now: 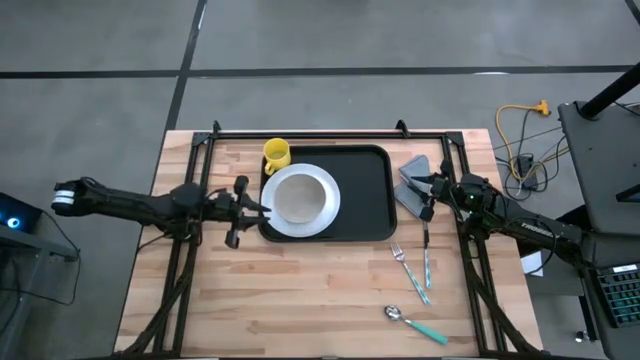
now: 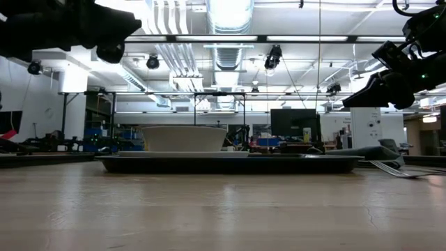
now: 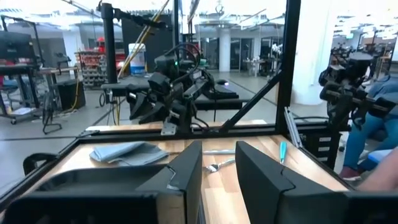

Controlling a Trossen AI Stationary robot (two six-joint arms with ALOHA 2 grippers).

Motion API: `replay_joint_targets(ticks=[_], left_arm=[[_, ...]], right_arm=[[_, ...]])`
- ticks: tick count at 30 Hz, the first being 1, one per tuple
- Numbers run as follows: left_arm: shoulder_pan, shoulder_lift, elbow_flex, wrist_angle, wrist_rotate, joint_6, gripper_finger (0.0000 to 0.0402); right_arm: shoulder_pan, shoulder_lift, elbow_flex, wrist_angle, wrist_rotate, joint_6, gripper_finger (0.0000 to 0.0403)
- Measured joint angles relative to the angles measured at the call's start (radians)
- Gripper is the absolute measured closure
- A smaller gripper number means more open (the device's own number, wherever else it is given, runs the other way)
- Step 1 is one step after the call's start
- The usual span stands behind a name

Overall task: Set up tray
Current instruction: Put the gray napkin on the black serving tray to the right of the white plate

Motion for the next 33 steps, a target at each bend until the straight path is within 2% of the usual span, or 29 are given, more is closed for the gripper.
replay_joint_targets(ticks=[10,24,33], left_arm=[[0.000,-0.104,-0.007,-0.009,0.002,0.000,0.0318],[0.000,-0.178,-0.022,-0.009,0.003,-0.013,0.0318],[0.000,-0.377,-0.120,-0.008,0.003,-0.015,0.0318]], right_arm=[[0.000,0.000,0.000,0.000,0.000,0.000,0.0280],[0.000,0.000,0.000,0.000,0.000,0.000,0.0280],[0.000,0.000,0.000,0.000,0.000,0.000,0.0280]])
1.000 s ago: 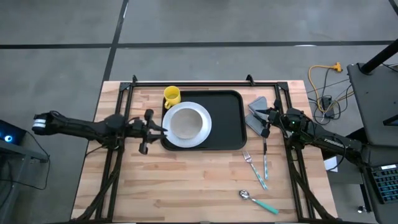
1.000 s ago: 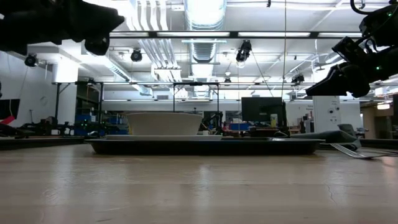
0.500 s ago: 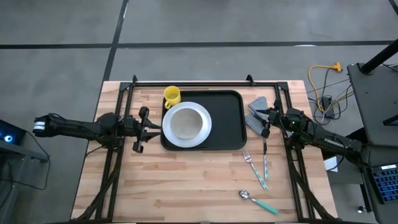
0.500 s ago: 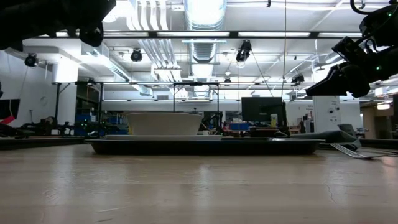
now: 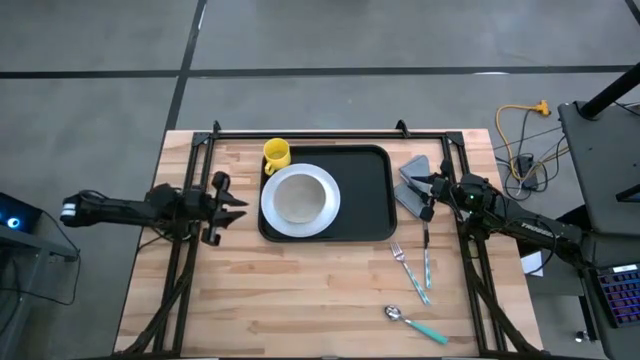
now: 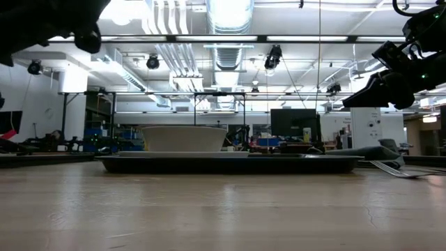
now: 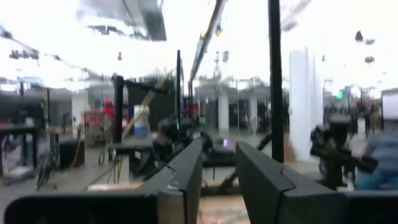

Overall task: Set up tray
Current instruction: Put the gray napkin on the black serving tray to the right of the white plate

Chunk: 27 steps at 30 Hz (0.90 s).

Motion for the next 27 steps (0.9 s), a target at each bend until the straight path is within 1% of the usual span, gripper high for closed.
replay_joint_targets(ticks=[5,9,11,17,27], left_arm=[[0.000,-0.154,-0.056,0.017,0.000,-0.010,0.0318],[0.000,-0.250,-0.052,-0.080,0.000,-0.036,0.0318],[0.000,-0.247,-0.053,-0.114,0.010,-0.038,0.0318],[0.000,-0.205,-0.047,-0.132,0.024,-0.019,0.0318],[0.000,-0.209,-0.066,-0.132,0.023,0.001,0.0318]], right_arm=[[0.000,0.000,0.000,0.000,0.000,0.000,0.0280],[0.000,0.000,0.000,0.000,0.000,0.000,0.0280],[0.000,0.000,0.000,0.001,0.000,0.000,0.0280],[0.000,0.001,0.000,0.000,0.000,0.000,0.0280],[0.000,0.001,0.000,0.000,0.000,0.000,0.0280]])
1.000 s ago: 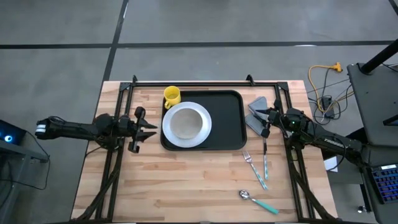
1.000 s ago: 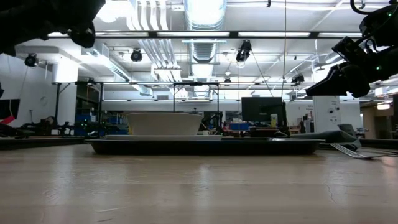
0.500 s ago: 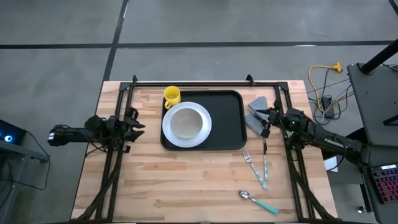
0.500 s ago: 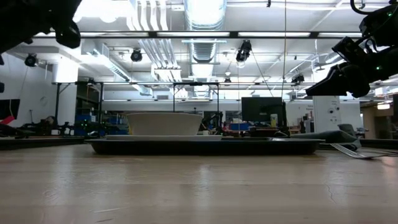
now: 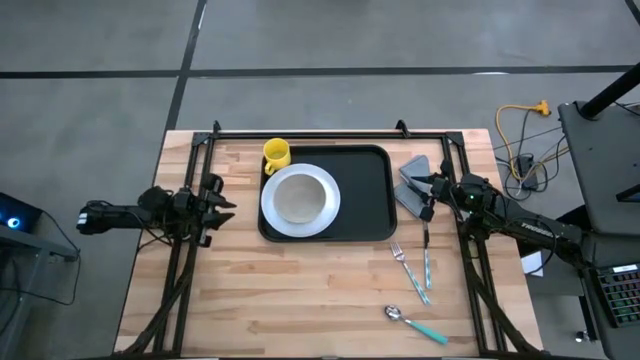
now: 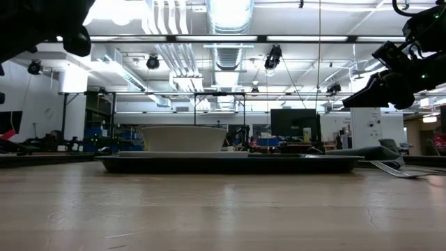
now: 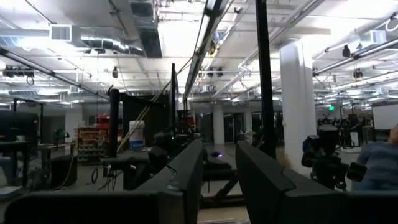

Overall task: Set up tray
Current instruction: Put the gray napkin on the black serving tray to the right of the white plate

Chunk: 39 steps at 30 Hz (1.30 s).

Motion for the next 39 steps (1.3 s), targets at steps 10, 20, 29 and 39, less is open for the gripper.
replay_joint_targets(ticks=[10,20,29,39], left_arm=[[0.000,0.001,0.000,-0.121,-0.002,0.037,0.0318],[0.001,0.000,0.002,-0.256,-0.002,0.079,0.0318],[0.001,0.002,0.002,-0.346,-0.003,0.108,0.0318],[0.001,0.002,0.002,-0.391,-0.003,0.108,0.0318]], right_arm=[[0.000,0.000,0.000,0.000,0.000,0.000,0.0280],[0.000,0.000,0.000,0.000,0.000,0.000,0.0280],[0.000,0.000,0.000,0.000,0.000,0.000,0.0280],[0.000,0.000,0.000,0.000,0.000,0.000,0.0280]])
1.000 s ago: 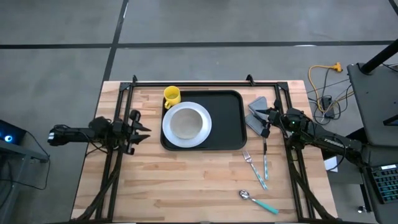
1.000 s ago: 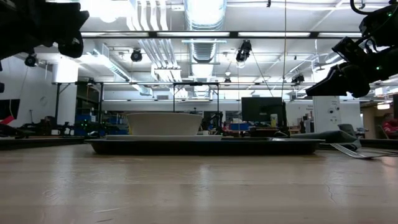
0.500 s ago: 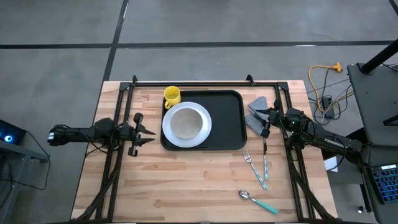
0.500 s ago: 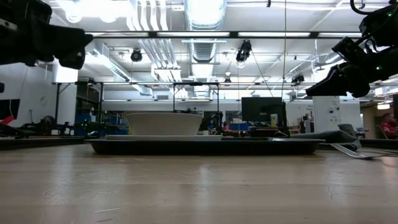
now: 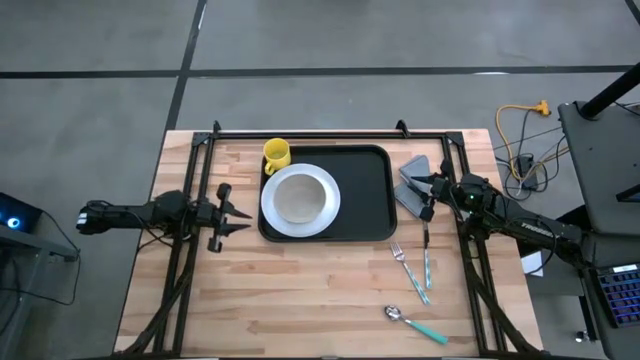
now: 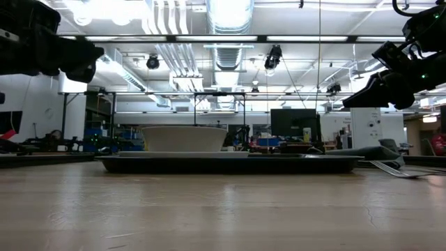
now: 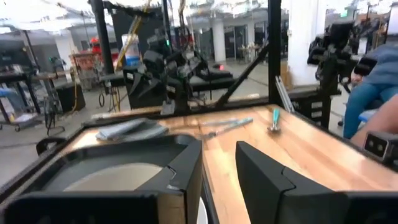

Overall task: Set up tray
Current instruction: Put the gray napkin on the black serving tray to the right of the white plate

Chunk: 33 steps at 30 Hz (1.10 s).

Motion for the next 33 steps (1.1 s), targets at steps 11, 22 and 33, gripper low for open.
replay_joint_targets(ticks=[11,22,33], left_arm=[[0.000,0.001,0.004,-0.021,-0.003,-0.003,0.0318],[0.000,0.003,0.004,-0.023,-0.003,-0.004,0.0318],[0.000,0.003,0.004,-0.023,-0.003,-0.005,0.0318]], right_arm=[[0.000,0.000,0.000,0.000,0.000,0.000,0.0280],[0.000,0.000,0.000,0.000,0.000,0.000,0.0280],[0.000,0.000,0.000,0.000,0.000,0.000,0.0280]])
